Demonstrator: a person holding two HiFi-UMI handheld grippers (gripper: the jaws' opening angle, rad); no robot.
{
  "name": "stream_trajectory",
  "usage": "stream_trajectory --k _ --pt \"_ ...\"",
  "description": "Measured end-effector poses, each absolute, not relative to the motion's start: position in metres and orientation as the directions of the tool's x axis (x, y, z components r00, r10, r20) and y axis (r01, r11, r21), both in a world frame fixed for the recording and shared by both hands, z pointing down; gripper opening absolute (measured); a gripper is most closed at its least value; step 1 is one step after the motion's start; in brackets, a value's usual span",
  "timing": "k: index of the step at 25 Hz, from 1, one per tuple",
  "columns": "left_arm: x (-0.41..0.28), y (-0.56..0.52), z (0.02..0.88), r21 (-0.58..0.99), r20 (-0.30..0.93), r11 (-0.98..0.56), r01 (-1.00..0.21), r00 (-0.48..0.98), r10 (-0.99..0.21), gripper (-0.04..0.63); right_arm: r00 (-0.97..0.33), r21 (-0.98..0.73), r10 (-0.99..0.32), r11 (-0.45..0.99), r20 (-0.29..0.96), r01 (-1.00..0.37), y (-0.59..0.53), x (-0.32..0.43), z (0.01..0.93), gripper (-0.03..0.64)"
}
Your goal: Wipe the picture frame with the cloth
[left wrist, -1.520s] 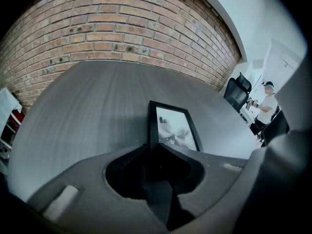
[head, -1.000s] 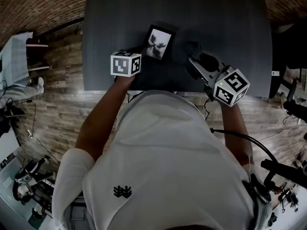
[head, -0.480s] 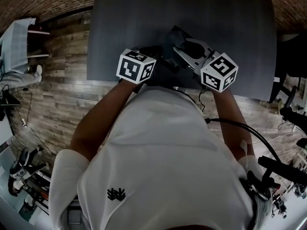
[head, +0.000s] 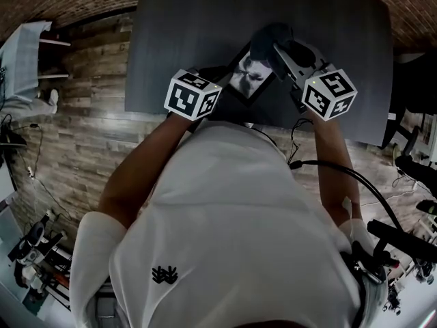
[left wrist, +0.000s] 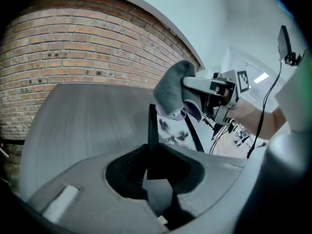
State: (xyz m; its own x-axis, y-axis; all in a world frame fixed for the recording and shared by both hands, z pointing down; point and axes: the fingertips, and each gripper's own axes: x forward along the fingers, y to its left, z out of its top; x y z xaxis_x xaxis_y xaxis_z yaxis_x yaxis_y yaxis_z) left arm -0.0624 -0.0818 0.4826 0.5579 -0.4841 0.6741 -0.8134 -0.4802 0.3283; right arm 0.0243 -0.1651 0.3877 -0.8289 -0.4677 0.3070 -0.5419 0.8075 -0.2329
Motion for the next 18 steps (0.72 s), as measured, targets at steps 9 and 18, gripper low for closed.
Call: stream_trajectory --k 9,18 --pt "-0.066 -0.091 0.488 0.344 0.671 -0.451 -0.823 0.552 -0.496 0.077 -0.946 -0.346 -0.228 0.889 0.231 -0.299 -0.088 -0.013 0.373 0.109" --pt "-0.058 -0.095 0.483 0.346 0.661 -0.472 -0.811 0.568 -0.491 0.077 -0.852 -0.259 -0.391 0.834 0.348 -0.488 -0.13 0.015 0.406 0.109"
